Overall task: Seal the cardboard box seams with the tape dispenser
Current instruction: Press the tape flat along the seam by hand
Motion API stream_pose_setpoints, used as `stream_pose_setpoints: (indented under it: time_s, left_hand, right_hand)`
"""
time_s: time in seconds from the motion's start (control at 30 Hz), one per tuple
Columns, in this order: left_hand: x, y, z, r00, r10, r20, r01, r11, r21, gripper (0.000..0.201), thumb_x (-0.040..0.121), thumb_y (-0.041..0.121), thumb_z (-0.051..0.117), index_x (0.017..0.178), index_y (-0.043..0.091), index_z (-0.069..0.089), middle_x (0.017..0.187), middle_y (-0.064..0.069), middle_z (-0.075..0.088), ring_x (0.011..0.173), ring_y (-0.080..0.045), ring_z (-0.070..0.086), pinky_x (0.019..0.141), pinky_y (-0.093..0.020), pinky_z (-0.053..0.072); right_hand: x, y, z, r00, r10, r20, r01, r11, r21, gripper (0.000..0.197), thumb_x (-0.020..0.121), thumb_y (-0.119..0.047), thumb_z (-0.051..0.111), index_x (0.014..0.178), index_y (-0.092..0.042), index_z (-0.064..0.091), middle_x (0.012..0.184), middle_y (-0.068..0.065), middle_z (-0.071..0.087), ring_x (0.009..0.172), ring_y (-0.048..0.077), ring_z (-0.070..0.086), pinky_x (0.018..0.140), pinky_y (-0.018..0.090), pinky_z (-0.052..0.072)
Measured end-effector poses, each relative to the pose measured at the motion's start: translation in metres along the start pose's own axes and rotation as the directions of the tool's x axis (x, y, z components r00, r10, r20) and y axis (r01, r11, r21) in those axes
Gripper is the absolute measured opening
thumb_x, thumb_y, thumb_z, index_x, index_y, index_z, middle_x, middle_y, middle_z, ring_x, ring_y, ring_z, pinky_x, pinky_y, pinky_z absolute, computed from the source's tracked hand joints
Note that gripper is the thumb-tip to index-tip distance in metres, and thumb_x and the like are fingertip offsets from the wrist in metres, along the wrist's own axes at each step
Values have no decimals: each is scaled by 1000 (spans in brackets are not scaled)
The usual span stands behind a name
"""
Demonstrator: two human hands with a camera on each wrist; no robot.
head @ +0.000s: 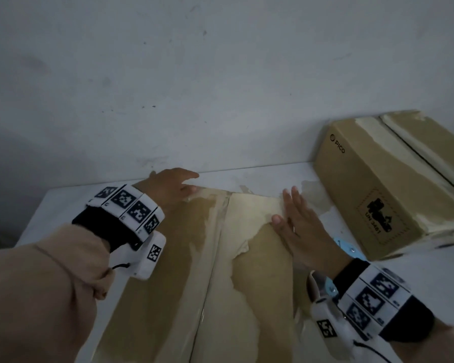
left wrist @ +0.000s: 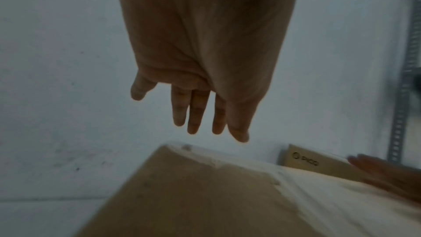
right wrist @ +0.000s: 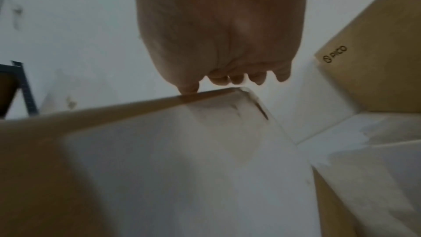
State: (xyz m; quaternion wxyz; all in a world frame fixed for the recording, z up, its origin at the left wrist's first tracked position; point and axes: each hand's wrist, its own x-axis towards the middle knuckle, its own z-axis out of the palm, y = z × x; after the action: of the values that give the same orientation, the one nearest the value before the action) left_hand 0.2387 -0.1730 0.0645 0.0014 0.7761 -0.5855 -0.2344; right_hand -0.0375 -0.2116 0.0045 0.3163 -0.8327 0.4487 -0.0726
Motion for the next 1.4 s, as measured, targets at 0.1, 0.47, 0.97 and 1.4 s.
stream_pose_setpoints:
  time_s: [0.1, 0.47, 0.97, 1.4]
  left_hand:
    - [-39, -5, 1, 997, 18, 69, -21, 998, 52, 59, 92, 46, 42, 145, 27, 23, 154, 3, 23, 140, -17, 25, 117, -42, 18]
    - [-150, 26, 77, 955, 51, 293, -86, 990, 111, 97, 61, 85, 10, 142, 40, -18, 139, 18, -39, 134, -9, -34, 115, -47, -13]
    - [-142, 40, 129, 975, -8, -222, 27, 996, 82, 100, 71, 79, -4, 149, 17, 9, 151, 9, -10, 142, -15, -9, 112, -47, -6]
    - [-116, 37, 134, 867, 31, -497, -27, 1000, 14, 60, 96, 40, 19, 103, 8, 70, 112, -7, 70, 105, -20, 66, 91, -43, 50]
  right_hand:
    - [-15, -8, 10, 988, -155, 26, 157, 980, -120, 103, 62, -86, -7, 144, -25, -8, 145, -13, -24, 134, 7, -24, 108, 25, -11]
    - [40, -31, 2, 995, -78, 69, 98, 926, -366, 65, 93, -55, 19, 147, -22, 3, 157, -4, -7, 143, 19, -10, 115, 42, -5]
    - [-15, -42, 30, 989, -126, 79, 126, 992, 6, 78, 83, -58, 21, 147, -17, 4, 155, -4, -13, 139, 11, -19, 110, 27, -7]
    - [-7, -42, 24, 981, -152, 121, 148, 988, 38, 70, 93, -50, 28, 146, -18, -4, 152, -8, -21, 137, 7, -23, 108, 26, -5]
